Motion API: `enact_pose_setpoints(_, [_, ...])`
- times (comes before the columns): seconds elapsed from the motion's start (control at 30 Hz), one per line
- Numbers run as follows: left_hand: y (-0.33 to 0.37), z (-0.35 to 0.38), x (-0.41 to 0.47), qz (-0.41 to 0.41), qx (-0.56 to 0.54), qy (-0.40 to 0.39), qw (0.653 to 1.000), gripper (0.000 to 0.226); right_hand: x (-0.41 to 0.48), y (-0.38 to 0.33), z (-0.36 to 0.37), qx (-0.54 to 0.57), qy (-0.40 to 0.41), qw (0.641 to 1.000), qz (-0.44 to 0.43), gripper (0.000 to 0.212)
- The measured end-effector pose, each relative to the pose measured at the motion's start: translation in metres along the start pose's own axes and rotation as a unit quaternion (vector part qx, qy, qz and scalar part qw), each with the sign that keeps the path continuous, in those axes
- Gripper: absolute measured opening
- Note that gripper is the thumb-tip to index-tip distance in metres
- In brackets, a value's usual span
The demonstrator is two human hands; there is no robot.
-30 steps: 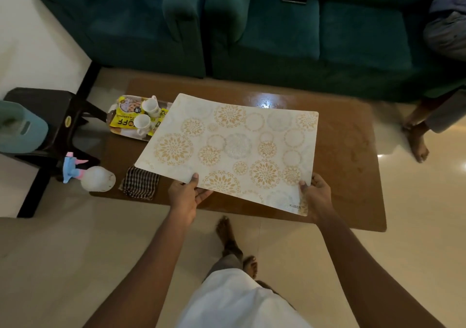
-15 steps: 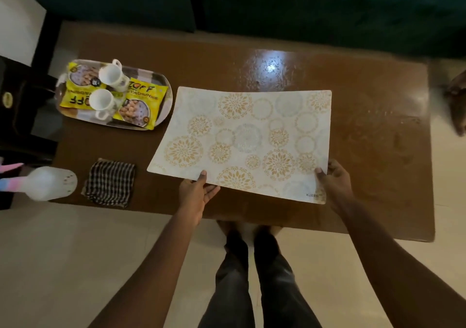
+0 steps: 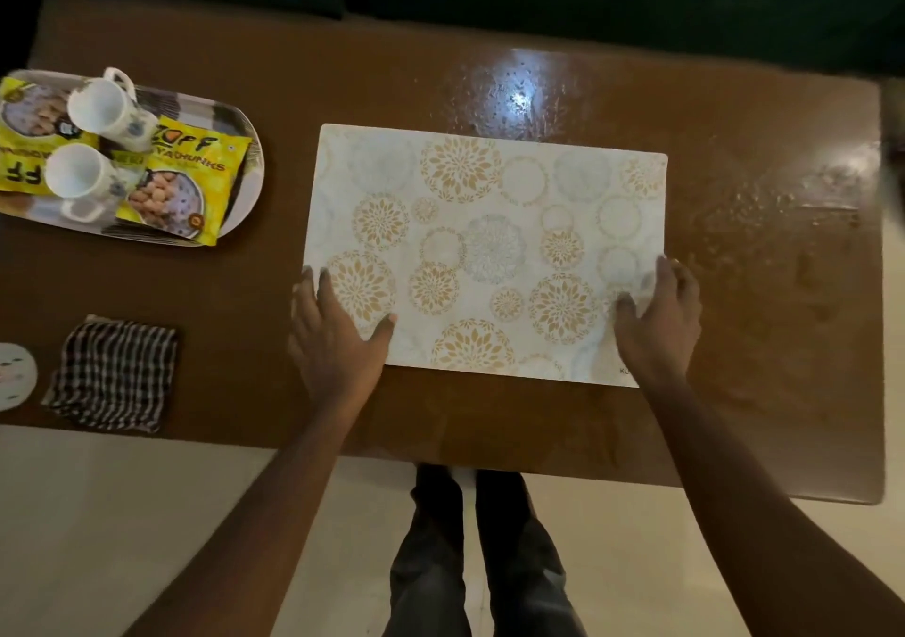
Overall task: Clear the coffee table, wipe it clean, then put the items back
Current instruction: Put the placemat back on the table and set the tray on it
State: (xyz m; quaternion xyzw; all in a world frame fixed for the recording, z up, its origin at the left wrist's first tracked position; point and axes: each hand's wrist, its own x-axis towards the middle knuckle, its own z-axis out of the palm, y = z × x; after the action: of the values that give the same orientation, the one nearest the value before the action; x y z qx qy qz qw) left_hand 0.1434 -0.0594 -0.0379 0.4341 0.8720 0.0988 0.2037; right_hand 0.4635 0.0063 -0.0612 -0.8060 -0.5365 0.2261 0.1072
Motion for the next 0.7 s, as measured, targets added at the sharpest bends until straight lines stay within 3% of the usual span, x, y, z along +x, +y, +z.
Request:
enact_pose_setpoints(0.07, [0.006,0.010,0.021,0.088,0.054,-0.040,0.994,0.095,0.003,-0.020,0.013,-0.031,-0.027,0.997,-0.064,0.069])
enact_pose_setpoints(0.13, [0.009,0.018,0.040,0.125,0.086,-0.074,0.986,0.095,0.007,-0.032,0.030,-0.056,-0.062,0.991,-0.108,0.073])
enact_pose_setpoints(0.23, [0.008,0.031,0.053,0.136,0.110,-0.106,0.979,0.097,0.009,-0.030,0.051,-0.097,-0.086,0.983,-0.129,0.075])
enact_pose_setpoints(0.7, [0.007,0.052,0.074,0.179,0.133,-0.066,0.973,0.099,0.026,-0.026,0.062,-0.115,-0.048,0.982,-0.142,0.075])
